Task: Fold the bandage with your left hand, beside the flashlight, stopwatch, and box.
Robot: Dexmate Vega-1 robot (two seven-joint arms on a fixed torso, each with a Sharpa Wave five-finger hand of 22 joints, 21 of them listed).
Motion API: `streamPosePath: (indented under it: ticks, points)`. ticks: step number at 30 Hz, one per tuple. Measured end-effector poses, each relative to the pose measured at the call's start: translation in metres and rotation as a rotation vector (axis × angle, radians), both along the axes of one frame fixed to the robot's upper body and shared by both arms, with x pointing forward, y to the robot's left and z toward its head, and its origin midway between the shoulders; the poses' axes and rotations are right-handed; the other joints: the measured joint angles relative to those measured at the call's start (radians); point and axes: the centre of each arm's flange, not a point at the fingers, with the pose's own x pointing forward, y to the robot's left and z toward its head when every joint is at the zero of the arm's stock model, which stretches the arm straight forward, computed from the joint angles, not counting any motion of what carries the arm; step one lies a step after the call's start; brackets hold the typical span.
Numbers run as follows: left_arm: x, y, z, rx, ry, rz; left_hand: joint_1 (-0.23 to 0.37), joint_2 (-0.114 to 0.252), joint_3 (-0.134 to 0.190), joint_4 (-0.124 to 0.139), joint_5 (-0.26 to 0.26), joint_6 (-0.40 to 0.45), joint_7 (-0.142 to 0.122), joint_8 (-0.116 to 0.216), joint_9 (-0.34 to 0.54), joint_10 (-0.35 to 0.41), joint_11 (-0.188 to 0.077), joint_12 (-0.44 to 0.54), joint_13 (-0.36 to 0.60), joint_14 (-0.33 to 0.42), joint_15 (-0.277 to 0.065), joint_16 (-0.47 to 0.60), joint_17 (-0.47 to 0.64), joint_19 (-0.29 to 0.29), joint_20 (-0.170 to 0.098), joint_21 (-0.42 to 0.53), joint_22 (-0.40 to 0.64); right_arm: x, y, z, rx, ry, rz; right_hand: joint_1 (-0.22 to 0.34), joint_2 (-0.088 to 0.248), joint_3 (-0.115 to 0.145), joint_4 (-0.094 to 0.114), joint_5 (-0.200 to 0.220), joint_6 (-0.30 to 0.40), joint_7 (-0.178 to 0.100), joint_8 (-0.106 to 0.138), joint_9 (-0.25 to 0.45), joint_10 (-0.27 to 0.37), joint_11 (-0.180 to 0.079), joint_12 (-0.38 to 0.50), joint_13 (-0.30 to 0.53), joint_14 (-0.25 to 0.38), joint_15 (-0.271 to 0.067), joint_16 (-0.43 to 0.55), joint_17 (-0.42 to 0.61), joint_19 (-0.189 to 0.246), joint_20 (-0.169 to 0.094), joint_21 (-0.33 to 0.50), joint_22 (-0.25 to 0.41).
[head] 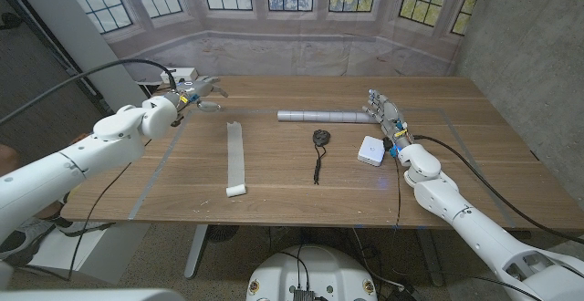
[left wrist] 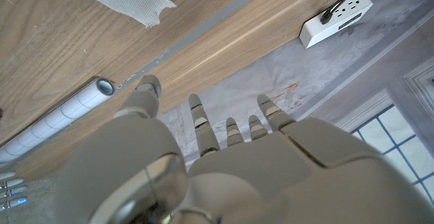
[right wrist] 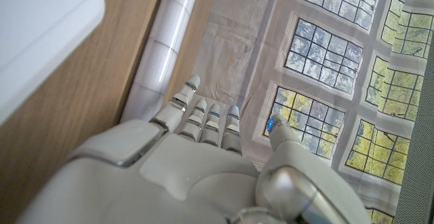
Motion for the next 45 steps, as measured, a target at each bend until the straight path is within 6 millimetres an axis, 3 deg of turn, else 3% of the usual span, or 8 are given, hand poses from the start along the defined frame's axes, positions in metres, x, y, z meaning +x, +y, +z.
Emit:
streamPosePath:
  ticks: [12,17,18,22,45]
  points:
    - [0.012,-0.003,0.017,0.058,0.053,0.031,0.009,0.009,-0.007,0.002,0.000,0.023,-0.002,-0.004,0.000,-0.023,0.002,0.000,0.000,-0.026,0.012,0.000,0.000,-0.014,0.003,0.000,0.000,-0.001,-0.003,-0.002,0.003,0.003,-0.002,0.004,0.004,-0.004,-0.004,0.000,0.016,0.006,0.004,0.005,0.008,0.009,0.000,0.000,0.005,0.005,0.000,0.000,0.000,0.000,0.000,0.000]
    - [0.013,-0.005,0.014,0.089,0.081,0.036,0.009,0.009,-0.007,0.002,0.000,0.024,-0.002,-0.004,0.000,-0.023,0.002,0.000,0.000,-0.026,0.013,0.000,0.000,-0.024,0.004,-0.003,0.000,-0.001,-0.003,-0.002,0.003,0.003,-0.002,0.004,0.004,-0.004,-0.004,0.000,0.018,0.008,0.004,0.005,0.012,0.012,0.000,0.000,0.005,0.005,0.000,0.000,0.005,-0.005,0.000,0.000]
    - [0.017,-0.005,0.024,0.088,0.075,0.042,0.009,0.009,-0.007,0.002,0.000,0.024,-0.002,-0.004,0.000,-0.023,0.002,0.000,0.000,-0.026,0.013,0.000,0.000,-0.024,0.003,-0.003,0.000,-0.001,-0.003,-0.002,0.004,0.004,-0.002,0.004,0.004,-0.004,-0.004,0.000,0.019,0.009,0.004,0.005,0.012,0.012,0.000,0.000,0.005,0.005,0.000,0.000,0.005,-0.005,0.000,0.000]
    - [0.021,-0.005,0.030,0.106,0.085,0.046,0.012,0.012,-0.007,0.002,0.000,0.029,-0.007,-0.004,0.000,-0.023,0.002,0.000,0.000,-0.026,0.013,0.000,0.000,-0.024,0.003,-0.003,0.000,-0.001,-0.003,-0.003,0.008,0.005,-0.003,0.004,0.004,-0.004,-0.004,0.000,0.021,0.011,0.004,0.005,0.014,0.014,0.000,0.000,0.005,0.005,-0.001,0.000,0.005,-0.005,0.000,0.000]
    - [0.036,-0.009,0.026,0.202,0.155,0.042,0.022,0.015,-0.011,-0.003,0.000,0.061,-0.004,0.002,0.005,-0.023,0.001,0.000,0.000,-0.026,0.012,0.004,0.000,-0.024,0.003,-0.003,0.000,-0.002,-0.001,0.012,-0.007,-0.033,-0.019,0.004,0.004,-0.008,-0.008,0.000,0.025,0.015,0.004,0.005,0.014,0.014,0.000,0.000,0.010,0.000,-0.001,0.005,0.009,-0.002,0.000,0.000]
